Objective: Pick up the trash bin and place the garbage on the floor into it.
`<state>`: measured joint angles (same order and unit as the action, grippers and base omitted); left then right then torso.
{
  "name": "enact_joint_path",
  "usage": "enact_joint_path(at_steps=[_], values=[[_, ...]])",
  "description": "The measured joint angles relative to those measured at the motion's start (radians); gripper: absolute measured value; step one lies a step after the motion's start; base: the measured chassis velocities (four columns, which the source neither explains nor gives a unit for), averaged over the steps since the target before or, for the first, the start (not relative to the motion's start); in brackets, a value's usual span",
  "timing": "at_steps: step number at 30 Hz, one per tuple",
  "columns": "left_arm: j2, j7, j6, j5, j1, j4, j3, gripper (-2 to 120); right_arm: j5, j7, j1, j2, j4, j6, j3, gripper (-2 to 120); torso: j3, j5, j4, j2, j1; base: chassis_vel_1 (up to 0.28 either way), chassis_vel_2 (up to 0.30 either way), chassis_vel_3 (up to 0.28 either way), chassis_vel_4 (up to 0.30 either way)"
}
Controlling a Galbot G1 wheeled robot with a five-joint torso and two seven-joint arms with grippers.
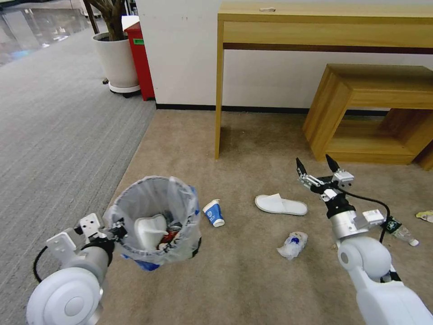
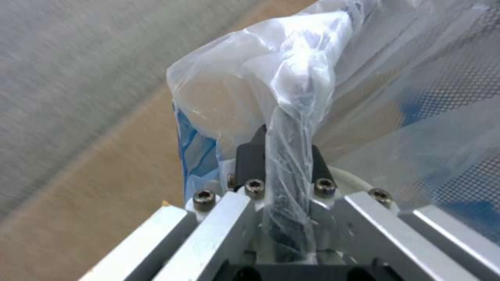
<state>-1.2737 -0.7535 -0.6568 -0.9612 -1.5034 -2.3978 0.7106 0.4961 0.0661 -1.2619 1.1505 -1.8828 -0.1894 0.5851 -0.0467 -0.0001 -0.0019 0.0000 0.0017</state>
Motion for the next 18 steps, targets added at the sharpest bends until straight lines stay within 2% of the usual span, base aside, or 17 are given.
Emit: enact_joint_path(at_steps=[2, 7, 12, 18], values=[[-0.002, 0.017, 0.014, 0.068, -0.001, 0.016, 0.020, 1, -0.001, 0.000, -0.002, 0.011, -0.004, -0.007, 0.001, 100, 0.000, -0.0001, 0.0000, 0.000, 0.000, 0.000, 0.000, 0.000, 0.000], [-0.005, 0.019, 0.020, 0.092, -0.009, 0.021, 0.042, 1, -0.001, 0.000, -0.004, 0.025, -0.011, -0.011, 0.001, 100, 0.000, -0.0002, 0.0000, 0.000, 0.000, -0.043, 0.029, 0.037, -0.024], [-0.007, 0.018, 0.021, 0.083, -0.009, 0.015, 0.044, 1, -0.001, 0.003, -0.004, 0.032, -0.010, -0.012, -0.003, 100, 0.000, 0.0002, 0.0001, 0.000, 0.000, -0.135, 0.131, 0.142, -0.150], [-0.013, 0.022, 0.021, 0.070, -0.005, 0.016, 0.044, 1, 0.000, 0.006, 0.003, 0.026, 0.002, -0.016, -0.007, 100, 0.000, 0.0001, 0.0000, 0.000, 0.000, -0.222, 0.219, 0.218, -0.236]])
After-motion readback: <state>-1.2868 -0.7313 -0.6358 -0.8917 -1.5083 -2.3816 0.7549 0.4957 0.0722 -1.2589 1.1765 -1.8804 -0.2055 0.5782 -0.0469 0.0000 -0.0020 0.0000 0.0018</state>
